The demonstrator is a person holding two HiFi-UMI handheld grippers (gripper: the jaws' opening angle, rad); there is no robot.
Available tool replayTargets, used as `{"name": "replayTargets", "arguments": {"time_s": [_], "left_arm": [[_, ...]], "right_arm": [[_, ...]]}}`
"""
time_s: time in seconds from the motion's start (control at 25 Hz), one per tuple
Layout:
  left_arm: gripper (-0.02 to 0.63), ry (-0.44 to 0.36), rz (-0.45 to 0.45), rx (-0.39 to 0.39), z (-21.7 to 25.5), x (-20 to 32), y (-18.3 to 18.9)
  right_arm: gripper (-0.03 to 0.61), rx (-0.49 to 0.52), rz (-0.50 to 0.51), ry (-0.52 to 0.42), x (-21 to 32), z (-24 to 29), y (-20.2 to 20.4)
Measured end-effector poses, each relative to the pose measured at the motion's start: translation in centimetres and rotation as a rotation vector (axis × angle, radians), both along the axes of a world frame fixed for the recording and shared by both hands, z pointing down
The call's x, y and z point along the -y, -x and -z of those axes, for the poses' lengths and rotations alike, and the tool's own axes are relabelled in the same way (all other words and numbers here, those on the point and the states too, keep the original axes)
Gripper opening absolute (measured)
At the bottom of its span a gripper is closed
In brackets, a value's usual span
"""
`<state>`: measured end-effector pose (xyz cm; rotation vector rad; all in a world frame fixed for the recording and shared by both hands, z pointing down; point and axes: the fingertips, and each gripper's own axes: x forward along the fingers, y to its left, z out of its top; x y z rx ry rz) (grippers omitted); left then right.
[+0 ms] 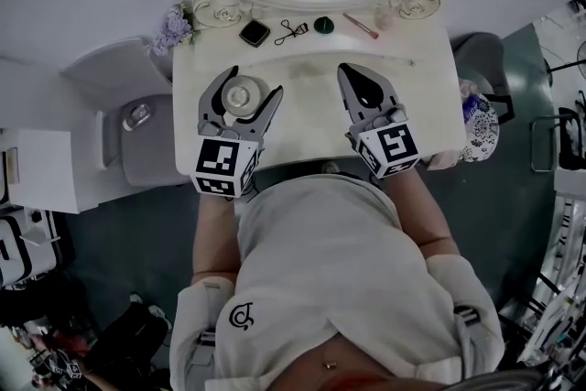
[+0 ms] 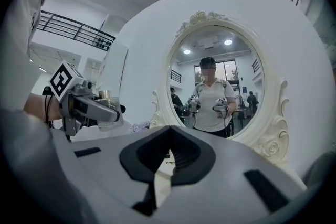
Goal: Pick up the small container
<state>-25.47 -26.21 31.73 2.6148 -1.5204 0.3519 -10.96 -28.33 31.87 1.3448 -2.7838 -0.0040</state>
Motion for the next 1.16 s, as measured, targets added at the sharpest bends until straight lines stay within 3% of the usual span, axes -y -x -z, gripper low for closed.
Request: {"name": "replayTargets", "arguments": {"time_s": [1.16], "left_arm": [[0.353, -0.007, -0.011, 0.008, 0.07, 0.82, -0.71]], "right_arm": [[0.003, -0.030, 0.009, -0.032, 0.26, 0.27, 0.13]]}}
